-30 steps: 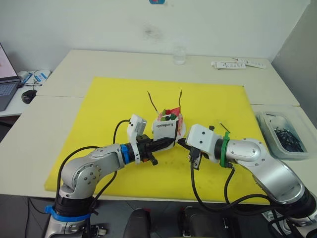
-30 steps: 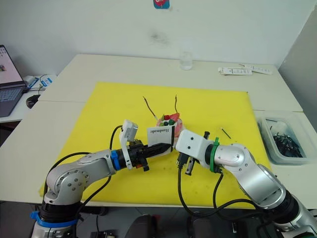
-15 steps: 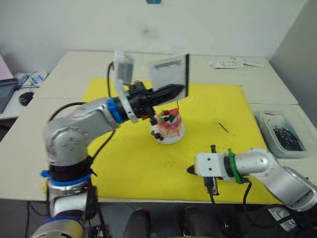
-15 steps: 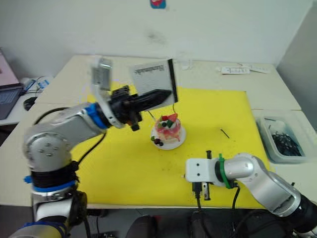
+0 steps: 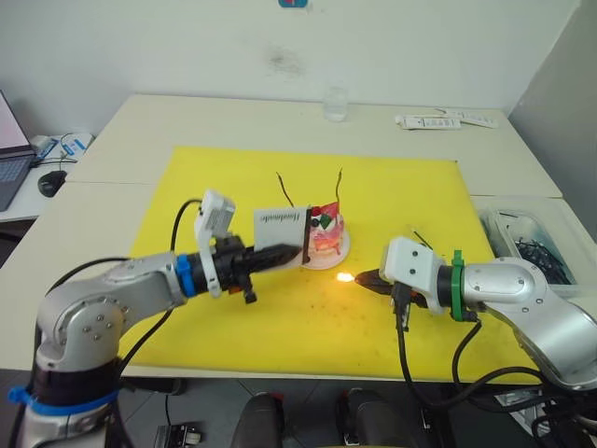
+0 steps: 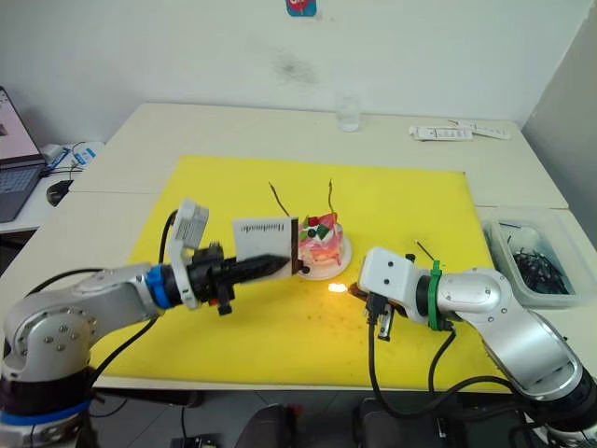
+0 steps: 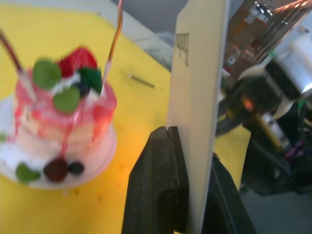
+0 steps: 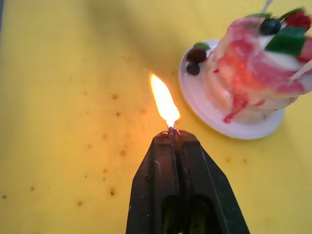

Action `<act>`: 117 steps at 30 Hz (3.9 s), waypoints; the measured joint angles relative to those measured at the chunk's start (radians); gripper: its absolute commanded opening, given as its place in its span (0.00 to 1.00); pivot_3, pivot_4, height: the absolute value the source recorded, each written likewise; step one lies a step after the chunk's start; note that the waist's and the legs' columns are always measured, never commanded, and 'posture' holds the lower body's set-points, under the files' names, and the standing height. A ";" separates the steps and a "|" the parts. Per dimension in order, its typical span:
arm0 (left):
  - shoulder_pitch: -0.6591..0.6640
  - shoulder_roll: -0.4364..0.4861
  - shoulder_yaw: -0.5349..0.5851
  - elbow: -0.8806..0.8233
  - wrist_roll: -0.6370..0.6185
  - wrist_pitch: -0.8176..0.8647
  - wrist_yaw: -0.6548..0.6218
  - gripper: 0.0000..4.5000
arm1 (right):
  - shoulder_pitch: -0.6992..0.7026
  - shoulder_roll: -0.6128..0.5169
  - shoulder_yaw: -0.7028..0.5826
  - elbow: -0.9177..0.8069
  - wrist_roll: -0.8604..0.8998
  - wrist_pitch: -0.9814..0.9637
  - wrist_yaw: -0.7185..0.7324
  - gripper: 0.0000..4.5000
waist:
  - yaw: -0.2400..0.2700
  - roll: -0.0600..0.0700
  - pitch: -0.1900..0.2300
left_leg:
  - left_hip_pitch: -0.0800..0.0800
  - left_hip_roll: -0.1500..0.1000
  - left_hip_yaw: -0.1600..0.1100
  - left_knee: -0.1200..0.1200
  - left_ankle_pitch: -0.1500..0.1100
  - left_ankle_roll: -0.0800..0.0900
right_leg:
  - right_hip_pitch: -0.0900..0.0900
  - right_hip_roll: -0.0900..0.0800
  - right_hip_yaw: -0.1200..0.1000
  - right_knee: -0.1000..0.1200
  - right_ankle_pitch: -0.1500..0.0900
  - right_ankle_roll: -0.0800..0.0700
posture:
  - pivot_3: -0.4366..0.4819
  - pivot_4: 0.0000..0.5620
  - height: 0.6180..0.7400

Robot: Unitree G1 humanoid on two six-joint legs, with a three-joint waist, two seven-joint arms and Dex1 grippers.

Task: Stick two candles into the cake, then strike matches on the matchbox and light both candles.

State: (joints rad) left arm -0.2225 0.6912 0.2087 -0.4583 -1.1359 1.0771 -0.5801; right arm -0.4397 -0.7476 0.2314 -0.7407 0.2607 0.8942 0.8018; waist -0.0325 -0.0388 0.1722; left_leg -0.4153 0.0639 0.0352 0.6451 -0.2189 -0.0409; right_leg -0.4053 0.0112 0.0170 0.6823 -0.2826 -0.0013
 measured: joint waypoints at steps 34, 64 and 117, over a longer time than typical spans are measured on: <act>0.119 -0.019 -0.067 0.024 0.167 -0.108 -0.066 0.00 | -0.443 0.400 0.262 0.594 -0.462 -0.474 -0.228 0.01 | 0.005 0.000 0.000 | -0.002 0.000 0.000 -0.001 0.000 0.000 | -0.002 0.000 -0.002 0.000 0.003 -0.007 | 0.48 0.27 1.00; 0.119 -0.023 -0.087 0.037 0.205 -0.129 -0.112 0.00 | -0.409 0.416 0.255 0.635 -0.524 -0.543 -0.161 0.01 | 0.005 0.000 0.000 | -0.002 0.001 0.000 -0.001 0.000 0.000 | -0.002 0.000 -0.002 0.000 0.003 -0.007 | 0.48 0.27 1.00; 0.123 -0.030 -0.092 0.037 0.214 -0.132 -0.133 0.00 | -0.410 0.419 0.224 0.667 -0.562 -0.605 -0.146 0.01 | 0.005 0.000 0.000 | -0.002 0.001 0.000 -0.001 0.000 0.000 | -0.002 0.000 -0.002 0.000 0.003 -0.007 | 0.48 0.27 1.00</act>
State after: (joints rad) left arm -0.0994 0.6613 0.1167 -0.4211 -0.9216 0.9455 -0.7127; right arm -0.8493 -0.3282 0.4555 -0.0735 -0.3017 0.2895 0.6555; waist -0.0271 -0.0385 0.1725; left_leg -0.4169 0.0645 0.0349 0.6442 -0.2190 -0.0408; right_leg -0.4071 0.0115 0.0152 0.6824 -0.2795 -0.0083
